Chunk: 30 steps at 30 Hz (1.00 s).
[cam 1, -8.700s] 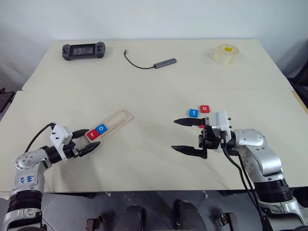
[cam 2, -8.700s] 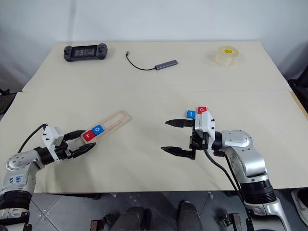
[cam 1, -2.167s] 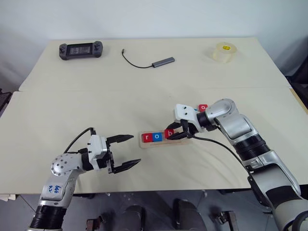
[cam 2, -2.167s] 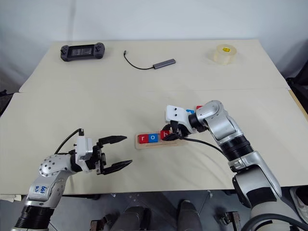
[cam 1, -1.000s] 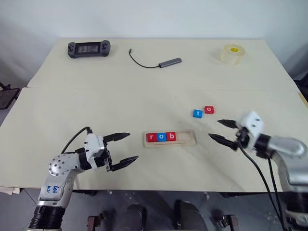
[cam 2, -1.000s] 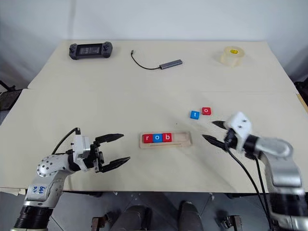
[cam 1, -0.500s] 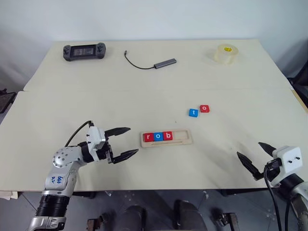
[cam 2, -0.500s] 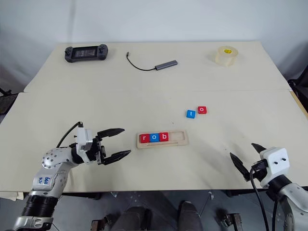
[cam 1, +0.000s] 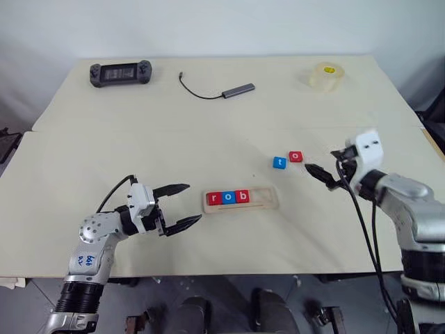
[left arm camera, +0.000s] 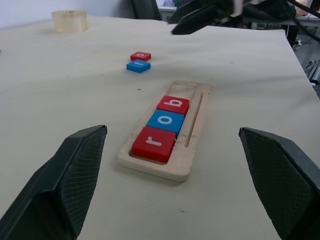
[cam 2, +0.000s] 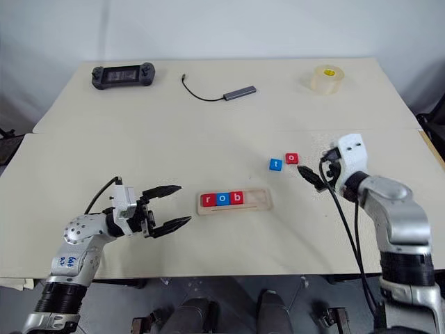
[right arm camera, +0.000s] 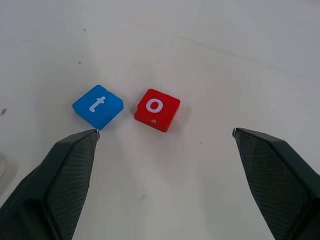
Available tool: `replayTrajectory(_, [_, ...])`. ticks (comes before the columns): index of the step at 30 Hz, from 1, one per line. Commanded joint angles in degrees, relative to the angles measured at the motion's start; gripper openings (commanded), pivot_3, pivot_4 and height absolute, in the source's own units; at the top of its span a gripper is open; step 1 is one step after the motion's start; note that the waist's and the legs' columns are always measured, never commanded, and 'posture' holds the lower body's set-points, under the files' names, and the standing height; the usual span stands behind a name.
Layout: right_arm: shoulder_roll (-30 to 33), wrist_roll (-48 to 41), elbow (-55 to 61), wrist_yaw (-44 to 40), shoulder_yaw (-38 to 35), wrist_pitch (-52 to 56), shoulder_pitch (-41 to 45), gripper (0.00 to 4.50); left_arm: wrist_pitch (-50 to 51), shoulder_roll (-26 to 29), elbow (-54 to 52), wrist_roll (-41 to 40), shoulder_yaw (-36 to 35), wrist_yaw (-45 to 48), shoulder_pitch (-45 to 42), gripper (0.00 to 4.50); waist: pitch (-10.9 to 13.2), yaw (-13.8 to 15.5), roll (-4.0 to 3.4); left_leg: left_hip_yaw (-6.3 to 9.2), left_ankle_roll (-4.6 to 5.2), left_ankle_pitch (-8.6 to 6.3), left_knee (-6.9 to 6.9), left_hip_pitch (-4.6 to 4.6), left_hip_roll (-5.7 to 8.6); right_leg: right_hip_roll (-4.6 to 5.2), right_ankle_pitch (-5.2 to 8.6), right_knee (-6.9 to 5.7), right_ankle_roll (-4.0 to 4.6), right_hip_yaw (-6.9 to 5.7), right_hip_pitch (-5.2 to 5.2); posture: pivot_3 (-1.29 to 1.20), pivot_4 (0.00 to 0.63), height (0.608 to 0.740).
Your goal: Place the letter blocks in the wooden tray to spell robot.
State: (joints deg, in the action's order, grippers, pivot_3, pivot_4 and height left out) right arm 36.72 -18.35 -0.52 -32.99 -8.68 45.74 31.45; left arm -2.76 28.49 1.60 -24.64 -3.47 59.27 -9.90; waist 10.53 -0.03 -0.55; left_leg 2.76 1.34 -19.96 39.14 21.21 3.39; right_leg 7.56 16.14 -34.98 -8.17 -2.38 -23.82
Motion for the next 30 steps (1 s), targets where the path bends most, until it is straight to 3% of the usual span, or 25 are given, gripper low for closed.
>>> replayTrajectory(1, [0.2, -0.3, -2.0, 0.1, 0.8, 2.9, 4.0, 4.48, -0.6, 0.2, -3.2, 0.0, -0.7, -0.9, 0.8, 4.5, 0.0, 0.1, 0.0, 0.02, 0.0, 0.0, -0.01, 0.02, -0.01, 0.0, 0.0, 0.02, 0.0, -0.04, 0.0, 0.0, 0.15, 0.74])
replayTrajectory(13, [-1.0, 2.1, -5.1, 1.2, 6.1, 6.6, 10.2, 4.48, -0.1, 0.2, -5.7, -0.1, -0.9, -3.3, 2.4, 4.5, 0.0, 0.0, 0.0, 0.07, 0.01, -0.01, -0.01, 0.06, 0.02, 0.0, 0.0, 0.04, 0.0, -0.13, 0.01, 0.0, 0.15, 0.74])
replayTrajectory(22, [-6.1, 8.1, -20.4, 7.4, 7.5, 2.4, 17.7, 4.48, -0.2, 0.1, -6.4, 0.0, -0.6, -4.1, 3.0, 4.5, 0.0, -0.2, 0.0, 0.03, 0.0, 0.0, -0.01, 0.03, 0.0, -0.03, 0.0, -0.01, 0.0, -0.11, -0.01, 0.0, 0.15, 0.74])
replayTrajectory(30, [-10.0, 9.2, -23.5, 10.1, 7.7, 2.8, 18.2, 4.48, -0.3, 0.2, -7.6, 0.0, -1.3, -5.3, 3.8, 4.5, 0.0, -0.3, -0.01, 0.03, 0.0, 0.0, -0.01, 0.05, 0.01, -0.03, 0.0, -0.01, 0.0, -0.12, -0.02, 0.0, 0.15, 0.74])
